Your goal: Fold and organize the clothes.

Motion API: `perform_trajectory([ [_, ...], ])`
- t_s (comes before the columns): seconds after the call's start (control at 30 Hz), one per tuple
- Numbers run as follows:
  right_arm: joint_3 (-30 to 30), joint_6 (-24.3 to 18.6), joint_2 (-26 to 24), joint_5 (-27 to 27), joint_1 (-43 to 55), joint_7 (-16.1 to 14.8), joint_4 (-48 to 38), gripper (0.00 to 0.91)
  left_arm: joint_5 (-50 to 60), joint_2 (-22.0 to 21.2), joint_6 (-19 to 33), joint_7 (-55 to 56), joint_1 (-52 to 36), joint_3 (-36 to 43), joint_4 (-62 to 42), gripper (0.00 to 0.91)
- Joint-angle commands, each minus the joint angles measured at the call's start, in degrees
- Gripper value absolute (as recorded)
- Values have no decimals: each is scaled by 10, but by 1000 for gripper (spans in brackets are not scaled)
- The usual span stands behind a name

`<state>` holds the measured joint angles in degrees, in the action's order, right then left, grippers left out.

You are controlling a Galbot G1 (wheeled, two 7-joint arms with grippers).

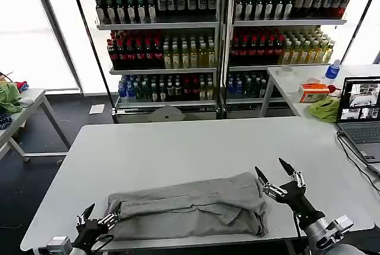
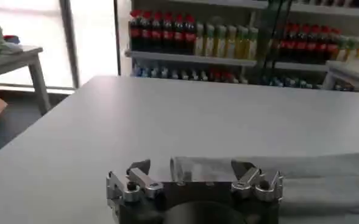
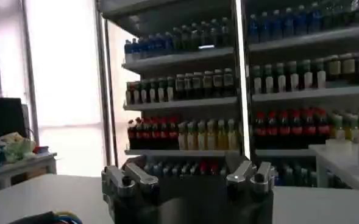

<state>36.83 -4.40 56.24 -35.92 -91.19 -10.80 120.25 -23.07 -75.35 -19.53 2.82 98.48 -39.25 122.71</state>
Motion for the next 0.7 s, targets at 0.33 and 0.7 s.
perform_trajectory([
  [0.33,-4,-30,-2,6,9,-3,-11,907,36,-49,63,19,2,35,-63,615],
  [0.7,2,-22,-3,-15,6,-3,-5,907,33,-53,65,3,8,48,-62,10],
])
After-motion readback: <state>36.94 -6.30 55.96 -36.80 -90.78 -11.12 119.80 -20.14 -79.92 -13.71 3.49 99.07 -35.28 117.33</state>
